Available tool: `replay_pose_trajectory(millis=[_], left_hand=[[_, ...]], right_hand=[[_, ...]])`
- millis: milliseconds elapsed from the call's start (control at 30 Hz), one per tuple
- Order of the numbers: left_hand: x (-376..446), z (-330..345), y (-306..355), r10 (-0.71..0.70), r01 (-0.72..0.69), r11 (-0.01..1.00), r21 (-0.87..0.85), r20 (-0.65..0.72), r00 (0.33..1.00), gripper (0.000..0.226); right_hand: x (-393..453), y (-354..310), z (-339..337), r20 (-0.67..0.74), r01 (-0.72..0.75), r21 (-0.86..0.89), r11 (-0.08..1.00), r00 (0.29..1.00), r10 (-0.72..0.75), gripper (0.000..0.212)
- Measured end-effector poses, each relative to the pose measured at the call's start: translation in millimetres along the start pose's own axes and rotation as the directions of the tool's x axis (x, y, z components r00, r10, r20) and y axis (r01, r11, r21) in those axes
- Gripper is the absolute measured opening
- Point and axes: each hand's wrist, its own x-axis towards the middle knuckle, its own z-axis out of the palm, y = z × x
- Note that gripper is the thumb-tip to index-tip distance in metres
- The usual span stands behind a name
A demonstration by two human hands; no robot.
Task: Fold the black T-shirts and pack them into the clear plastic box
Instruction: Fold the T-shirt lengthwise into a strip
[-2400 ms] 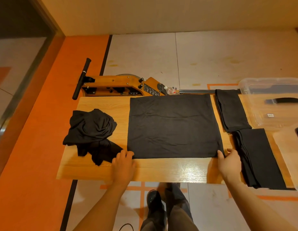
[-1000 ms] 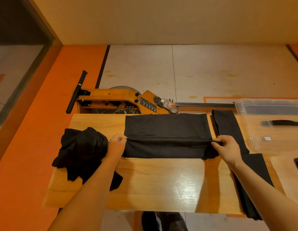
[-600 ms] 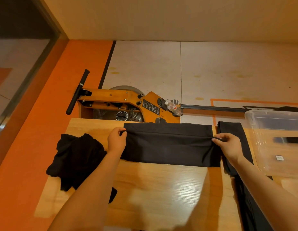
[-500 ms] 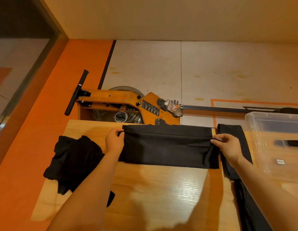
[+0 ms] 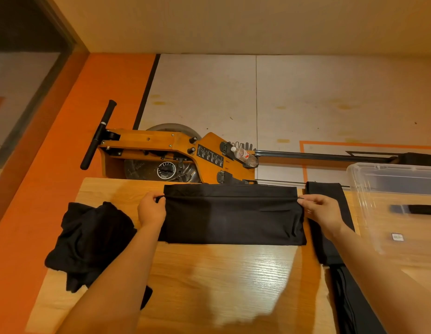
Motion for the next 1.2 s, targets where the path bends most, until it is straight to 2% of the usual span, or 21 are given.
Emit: replay_pose_trajectory(millis=[267, 567, 767, 933, 1033, 1200], left_hand=[[3.8, -5.9, -6.1, -0.045, 0.045, 0.999, -0.005, -0.032, 0.998, 0.020], [-7.4, 1.1, 2.3, -0.036, 0.036, 0.998, -0.055, -0.003, 0.999, 0.023], [-5.7, 2.1, 4.3, -0.083, 0.082, 0.991, -0.109, -0.008, 0.997, 0.021], [-26.7, 14.8, 32.6, -0.008, 0.008, 0.981, -0.193, 0.003, 1.000, 0.014], [-51.8, 32.2, 53.3, 0.055, -0.045, 0.975, -0.219, 0.040, 0.998, 0.014], [-97.2, 62.1, 70.4, 0.118, -0.088, 0.969, -0.230, 0.119, 0.986, 0.018]], right_hand=[[5.6, -2.7, -1.8, -0.075, -0.035, 0.037, 0.999, 0.996, 0.038, 0.009], [7.8, 3.0, 11.4, 0.015, -0.009, -0.051, 0.999, 1.000, 0.010, 0.010], [11.1, -3.9, 11.6, -0.031, 0.002, 0.004, 1.000, 1.000, -0.002, 0.013], [0.8, -20.6, 31.4, -0.112, 0.018, 0.014, 1.000, 0.994, -0.016, 0.016], [-14.7, -21.9, 62.9, -0.115, 0.025, 0.025, 0.999, 0.993, -0.022, 0.019], [-41.3, -5.6, 112.0, -0.124, -0.009, 0.074, 0.997, 0.992, 0.018, 0.008]])
